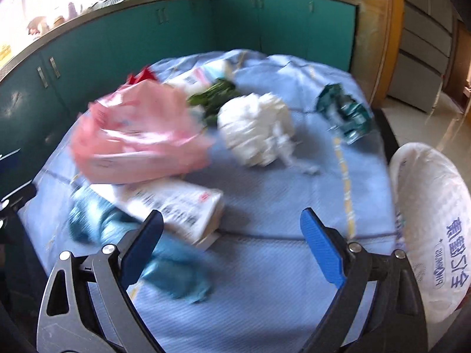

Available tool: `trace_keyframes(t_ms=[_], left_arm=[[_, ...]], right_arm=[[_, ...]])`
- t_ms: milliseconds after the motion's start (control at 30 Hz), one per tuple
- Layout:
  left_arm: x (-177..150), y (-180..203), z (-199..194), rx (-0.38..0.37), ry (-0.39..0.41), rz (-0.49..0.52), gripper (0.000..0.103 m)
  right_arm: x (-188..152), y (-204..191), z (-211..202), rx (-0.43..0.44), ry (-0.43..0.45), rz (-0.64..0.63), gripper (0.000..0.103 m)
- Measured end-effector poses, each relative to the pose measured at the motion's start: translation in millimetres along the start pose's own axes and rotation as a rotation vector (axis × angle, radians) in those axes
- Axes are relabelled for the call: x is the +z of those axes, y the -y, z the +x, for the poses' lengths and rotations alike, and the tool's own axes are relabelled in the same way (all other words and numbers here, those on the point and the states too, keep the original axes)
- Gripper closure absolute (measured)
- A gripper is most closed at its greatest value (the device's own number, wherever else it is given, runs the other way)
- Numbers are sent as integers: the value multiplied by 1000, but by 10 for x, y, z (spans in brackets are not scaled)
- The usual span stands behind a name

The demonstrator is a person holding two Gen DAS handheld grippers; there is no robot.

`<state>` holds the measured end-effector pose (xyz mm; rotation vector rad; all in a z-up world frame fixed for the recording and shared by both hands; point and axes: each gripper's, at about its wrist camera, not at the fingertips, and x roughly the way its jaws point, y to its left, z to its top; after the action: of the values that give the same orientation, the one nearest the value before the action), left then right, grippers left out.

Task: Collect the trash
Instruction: 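Move both tools back over the table toward the remaining trash, then grasp the ointment box with the right gripper while the left grasps the blue mesh cloth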

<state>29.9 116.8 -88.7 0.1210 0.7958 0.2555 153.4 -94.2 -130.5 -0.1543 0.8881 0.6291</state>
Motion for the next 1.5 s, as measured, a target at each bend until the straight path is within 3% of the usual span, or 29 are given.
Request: trace_keyframes(t_ms=[167,333,433,567,600,700,767,967,1133,1200,1300,1400,1500], left_arm=[[-4,6,28,-49,20,1,9],[-30,82,19,-111,22,18,9],[-66,150,39,-171,0,31,9],[-105,256,81,-196,-13,51,9],[-109,275,90,-200,-16,56,9],[-101,321,127,-205,-20,71,9],[-85,343,161,-211,-26,70,9],[-86,428,217,-237,-44,78,9],[-79,491,284,-260,-59,80,9],[-54,525,328,-284,-70,76,9],[17,612,356,-327,-68,84,9],[68,715,420,-386,-75,103,6],[104,828,541,-398,-102,136,6]], right_arm=[[-120,-338,84,8,-62,-76,11],[106,-438,157,32,-35,-153,11],[319,-412,327,142,-89,-212,11],[381,-338,465,250,-156,-207,12],[369,-328,451,260,-148,-208,14],[299,-312,368,277,-147,-212,39],[215,-273,291,301,-155,-184,46],[-118,-34,-173,216,-102,-96,47],[-489,206,-508,-31,-98,-2,47],[-573,273,-575,-18,-84,29,45],[-595,273,-591,-20,-54,53,27],[-536,292,-514,-23,-44,77,27],[-454,264,-426,-12,-43,93,27]])
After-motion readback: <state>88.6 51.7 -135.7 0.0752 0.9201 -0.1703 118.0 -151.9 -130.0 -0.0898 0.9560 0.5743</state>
